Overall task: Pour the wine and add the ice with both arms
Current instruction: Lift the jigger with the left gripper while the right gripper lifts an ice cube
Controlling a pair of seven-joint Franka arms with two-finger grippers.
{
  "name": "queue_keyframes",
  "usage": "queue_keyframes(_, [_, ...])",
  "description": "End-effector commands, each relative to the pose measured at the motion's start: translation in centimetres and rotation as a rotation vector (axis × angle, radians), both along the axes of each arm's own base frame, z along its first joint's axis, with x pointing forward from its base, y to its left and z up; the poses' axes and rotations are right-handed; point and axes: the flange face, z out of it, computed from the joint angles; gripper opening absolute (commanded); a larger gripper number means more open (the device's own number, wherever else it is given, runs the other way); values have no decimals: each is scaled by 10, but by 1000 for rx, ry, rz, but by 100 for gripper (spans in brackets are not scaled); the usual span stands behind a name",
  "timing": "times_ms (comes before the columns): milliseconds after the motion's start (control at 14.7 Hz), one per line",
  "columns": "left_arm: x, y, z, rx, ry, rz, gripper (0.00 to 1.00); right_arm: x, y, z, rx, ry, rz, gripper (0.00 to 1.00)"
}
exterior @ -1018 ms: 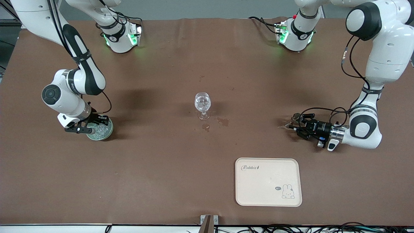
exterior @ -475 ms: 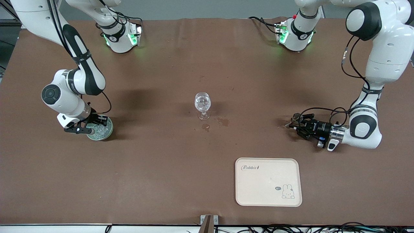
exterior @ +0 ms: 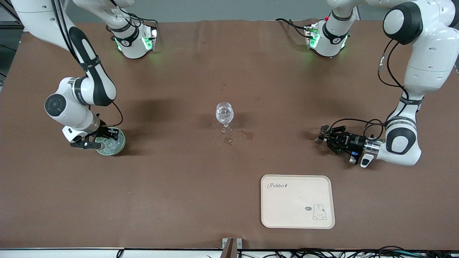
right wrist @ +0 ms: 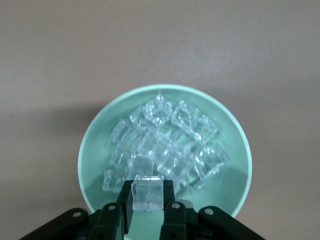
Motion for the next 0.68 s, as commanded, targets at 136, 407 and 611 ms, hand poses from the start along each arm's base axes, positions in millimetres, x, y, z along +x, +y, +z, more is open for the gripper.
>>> queue_keyframes(136, [10, -35, 34, -57, -38, -27, 1, 20, -14, 108, 14, -1, -57, 0])
queue_keyframes(407, [27, -86, 92, -32, -78, -34, 1, 34, -27, 214, 21, -9, -98, 0])
queue_keyframes(611, [30, -149, 152, 68, -54, -3, 1, 34, -29, 304, 22, -6, -107, 0])
